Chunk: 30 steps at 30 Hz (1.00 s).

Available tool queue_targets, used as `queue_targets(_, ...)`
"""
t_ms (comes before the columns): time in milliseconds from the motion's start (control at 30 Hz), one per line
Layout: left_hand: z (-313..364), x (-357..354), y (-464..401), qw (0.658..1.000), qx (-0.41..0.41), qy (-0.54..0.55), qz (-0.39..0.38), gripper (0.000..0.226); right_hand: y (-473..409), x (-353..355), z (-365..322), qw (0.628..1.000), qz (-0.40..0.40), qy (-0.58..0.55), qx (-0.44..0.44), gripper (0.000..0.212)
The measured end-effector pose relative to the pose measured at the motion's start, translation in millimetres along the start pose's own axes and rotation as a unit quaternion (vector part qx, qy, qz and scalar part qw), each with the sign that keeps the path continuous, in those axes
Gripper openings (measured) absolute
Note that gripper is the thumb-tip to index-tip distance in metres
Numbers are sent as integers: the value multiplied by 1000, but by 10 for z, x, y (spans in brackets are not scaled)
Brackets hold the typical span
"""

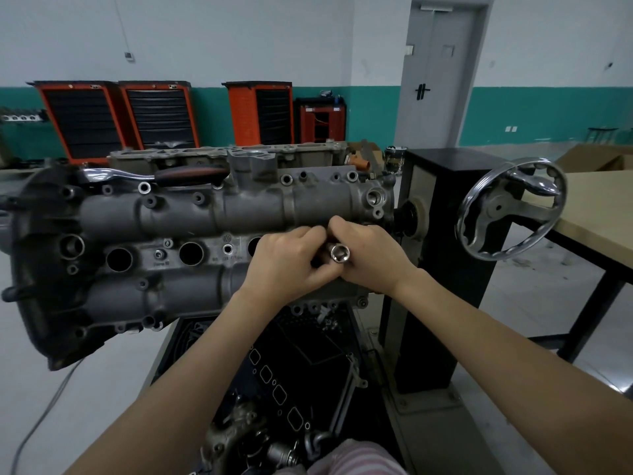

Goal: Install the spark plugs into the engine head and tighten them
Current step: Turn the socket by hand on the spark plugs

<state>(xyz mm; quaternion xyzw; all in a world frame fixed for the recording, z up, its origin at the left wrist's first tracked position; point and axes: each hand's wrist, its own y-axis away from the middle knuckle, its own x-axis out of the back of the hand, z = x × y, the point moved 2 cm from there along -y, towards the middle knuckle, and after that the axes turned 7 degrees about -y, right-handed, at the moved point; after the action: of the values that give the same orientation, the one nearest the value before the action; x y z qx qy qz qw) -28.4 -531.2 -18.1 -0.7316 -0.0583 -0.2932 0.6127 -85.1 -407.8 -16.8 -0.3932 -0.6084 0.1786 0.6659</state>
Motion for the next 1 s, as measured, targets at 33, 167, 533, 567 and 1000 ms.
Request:
queue_targets(33,-6,-12,1,1000,-6,-8,4,37,0,0,7,1000,-2,-3,-10,20)
queue_targets(167,-5,-21,3,1000,-14,-9,7,35,8,8,-4,1000,-5,-2,-16,24)
queue_targets(533,-2,-5,-4,1000,-1,4,4,34,-7,18,-36,999,-4,3,35,14)
queue_targets(567,-9,-13,-2,1000,-5,-1,6,35,-4,19,-28,1000,1,-1,31,17)
queue_targets(1000,45,63,-13,999,-24,46,5,33,4,22,-33,999,-14,14,28,20)
